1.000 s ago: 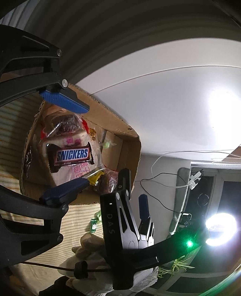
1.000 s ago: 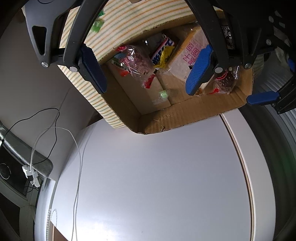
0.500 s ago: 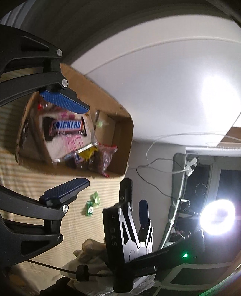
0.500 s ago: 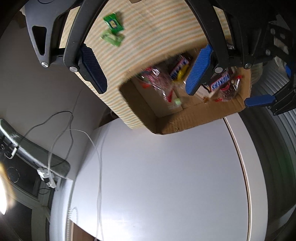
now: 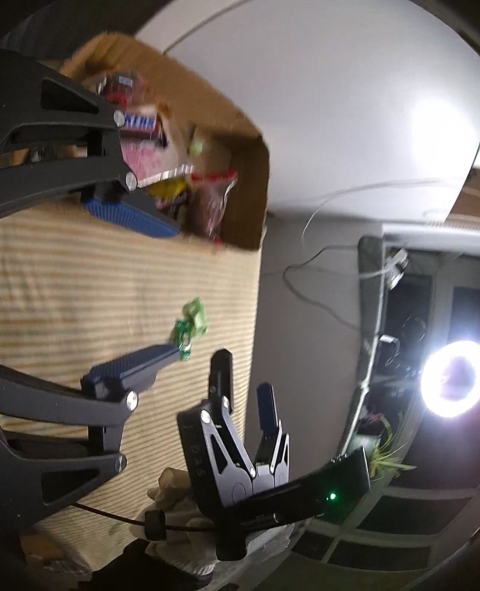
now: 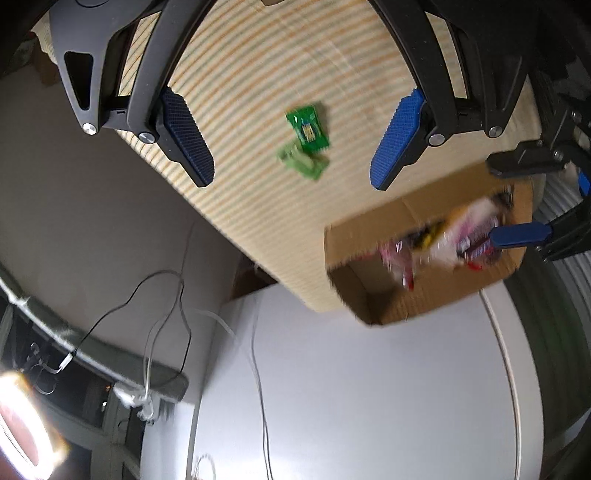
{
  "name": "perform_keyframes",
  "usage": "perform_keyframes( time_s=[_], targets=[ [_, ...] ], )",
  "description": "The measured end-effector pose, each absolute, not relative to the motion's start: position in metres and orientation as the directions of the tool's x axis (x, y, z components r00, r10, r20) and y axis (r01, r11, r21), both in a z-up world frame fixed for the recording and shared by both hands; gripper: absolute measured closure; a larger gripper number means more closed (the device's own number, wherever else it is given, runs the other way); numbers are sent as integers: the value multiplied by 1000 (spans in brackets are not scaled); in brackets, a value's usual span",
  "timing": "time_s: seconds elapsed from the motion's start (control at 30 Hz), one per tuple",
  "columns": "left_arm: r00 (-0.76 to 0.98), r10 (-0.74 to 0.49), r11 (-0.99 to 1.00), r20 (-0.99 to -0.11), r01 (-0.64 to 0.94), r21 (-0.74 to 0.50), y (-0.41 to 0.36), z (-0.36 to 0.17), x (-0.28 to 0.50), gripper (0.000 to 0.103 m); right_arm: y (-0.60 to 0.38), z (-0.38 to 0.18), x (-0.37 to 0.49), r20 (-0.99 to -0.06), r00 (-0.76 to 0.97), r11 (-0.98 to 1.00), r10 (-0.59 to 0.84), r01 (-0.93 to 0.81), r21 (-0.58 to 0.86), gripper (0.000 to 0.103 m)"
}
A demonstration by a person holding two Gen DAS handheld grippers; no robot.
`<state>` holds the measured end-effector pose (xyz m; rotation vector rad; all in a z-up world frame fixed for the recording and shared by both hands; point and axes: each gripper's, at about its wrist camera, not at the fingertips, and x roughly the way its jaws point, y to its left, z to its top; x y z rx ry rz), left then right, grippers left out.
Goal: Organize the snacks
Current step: 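Move both tools back toward the two green candies, then grasp the light green candy with the left tool while the right tool grasps the dark green candy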
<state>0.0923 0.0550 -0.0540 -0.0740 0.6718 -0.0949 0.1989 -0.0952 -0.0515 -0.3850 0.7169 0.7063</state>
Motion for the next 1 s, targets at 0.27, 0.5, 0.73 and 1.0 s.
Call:
perform_keyframes(
  time_s=[0.27,0.5,0.73,1.0],
  targets=[
    [734,-159,987,-660,108,-117,34,-73,109,69,-97,-92,200,-780,422,614,462,-787,-62,45],
    [706,-155,988,-691,106,-113,27,-86,123,70,-86,-117,206,-812,375,573,447,-817,-62,62],
    [684,-152,988,-714,103,-111,24,-97,141,70,-86,-131,214,-826,352,569,440,-821,-47,73],
    [660,-160,987,-734,95,-130,18,-106,164,70,-98,-134,220,-825,359,592,437,-805,-37,77]
  ],
)
